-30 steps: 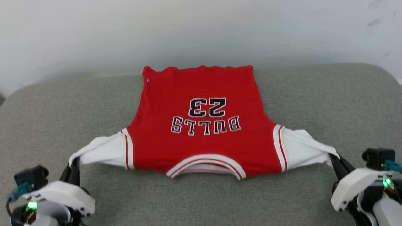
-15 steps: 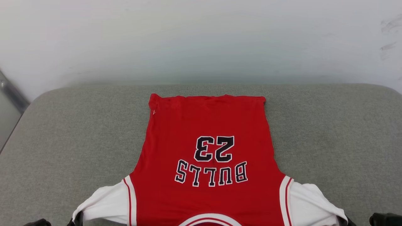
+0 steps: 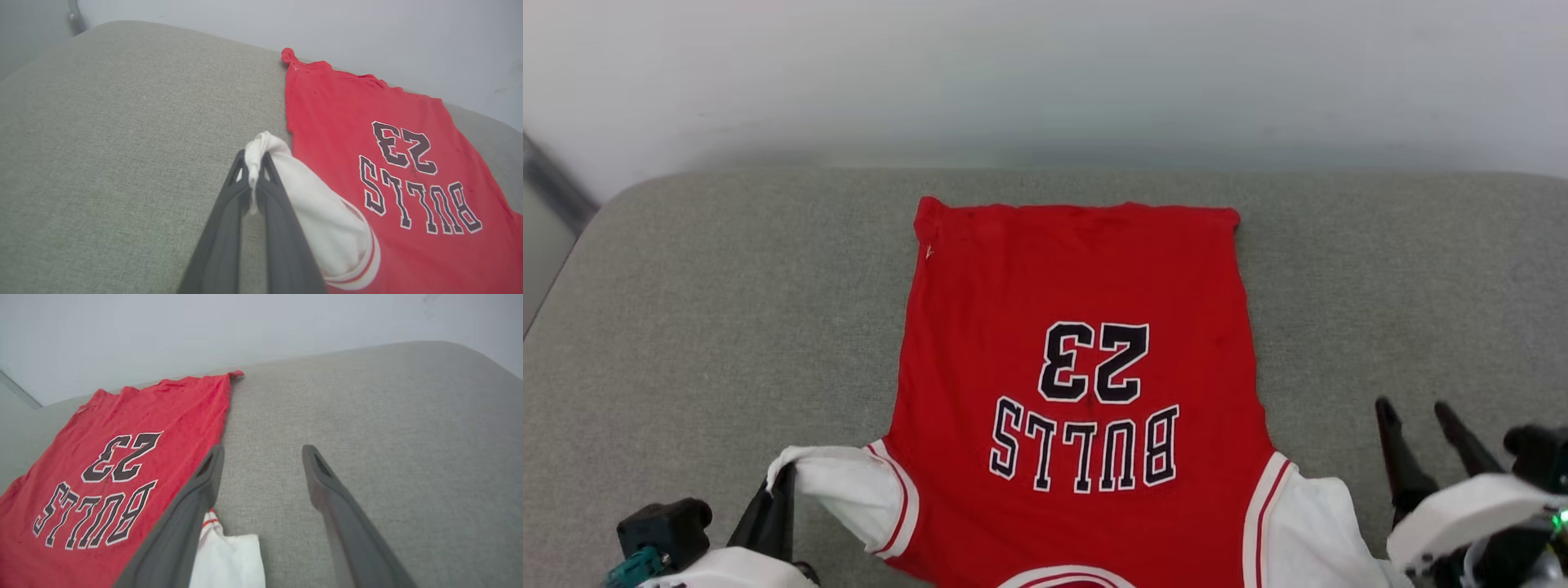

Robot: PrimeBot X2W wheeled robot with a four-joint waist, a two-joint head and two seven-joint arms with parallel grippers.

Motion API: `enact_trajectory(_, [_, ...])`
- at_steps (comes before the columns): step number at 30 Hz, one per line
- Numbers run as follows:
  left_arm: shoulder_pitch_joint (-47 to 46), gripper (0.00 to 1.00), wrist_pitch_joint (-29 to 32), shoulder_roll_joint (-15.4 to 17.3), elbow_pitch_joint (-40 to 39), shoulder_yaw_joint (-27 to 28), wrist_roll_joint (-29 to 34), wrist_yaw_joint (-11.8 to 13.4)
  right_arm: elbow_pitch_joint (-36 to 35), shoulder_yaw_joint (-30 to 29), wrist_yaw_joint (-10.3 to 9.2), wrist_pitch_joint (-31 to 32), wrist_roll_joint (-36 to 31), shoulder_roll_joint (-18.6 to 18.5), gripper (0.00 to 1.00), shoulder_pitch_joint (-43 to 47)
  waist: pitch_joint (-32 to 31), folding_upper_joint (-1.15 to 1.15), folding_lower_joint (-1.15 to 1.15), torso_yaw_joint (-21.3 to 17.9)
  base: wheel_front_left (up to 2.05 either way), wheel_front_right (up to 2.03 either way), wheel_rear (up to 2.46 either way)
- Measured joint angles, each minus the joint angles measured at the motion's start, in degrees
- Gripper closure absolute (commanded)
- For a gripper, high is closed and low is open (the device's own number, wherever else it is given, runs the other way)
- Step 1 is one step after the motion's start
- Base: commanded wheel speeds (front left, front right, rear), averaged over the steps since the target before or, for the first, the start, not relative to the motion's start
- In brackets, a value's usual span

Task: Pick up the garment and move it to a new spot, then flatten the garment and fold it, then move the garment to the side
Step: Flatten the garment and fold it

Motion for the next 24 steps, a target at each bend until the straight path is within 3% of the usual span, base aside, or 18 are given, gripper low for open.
enact_trajectory(5, [-3.5,1.00,-1.0,-0.9,-1.8,-1.0,1.4,0.0,8.7,-2.1,0.00,-2.5,1.8,-0.3,0.00,-13.9,4.2,0.00,0.00,0.8,0.00,0.00,0.00])
enact_trajectory(10, [-7.5,1.00,-2.1,-2.0,-3.2,-2.8,3.0,-1.1,19.9,-3.4,0.00,0.5,3.9,-5.0,0.00,-28.9,8.6,0.00,0.01,2.7,0.00,0.00,0.00])
enact_trajectory(18, [-14.4,1.00,-3.4,-4.8,-4.1,-6.3,5.1,-3.0,34.1,-1.2,0.00,16.2,4.1,-11.6,0.00,-48.7,15.3,0.00,0.02,7.5,0.00,0.00,0.00])
enact_trajectory(24, [-18.2,1.00,-4.9,-6.3,-4.3,-7.7,6.1,-4.6,38.8,2.5,0.00,28.4,3.0,-14.1,0.00,-60.8,20.1,0.00,0.01,11.0,0.00,0.00,0.00])
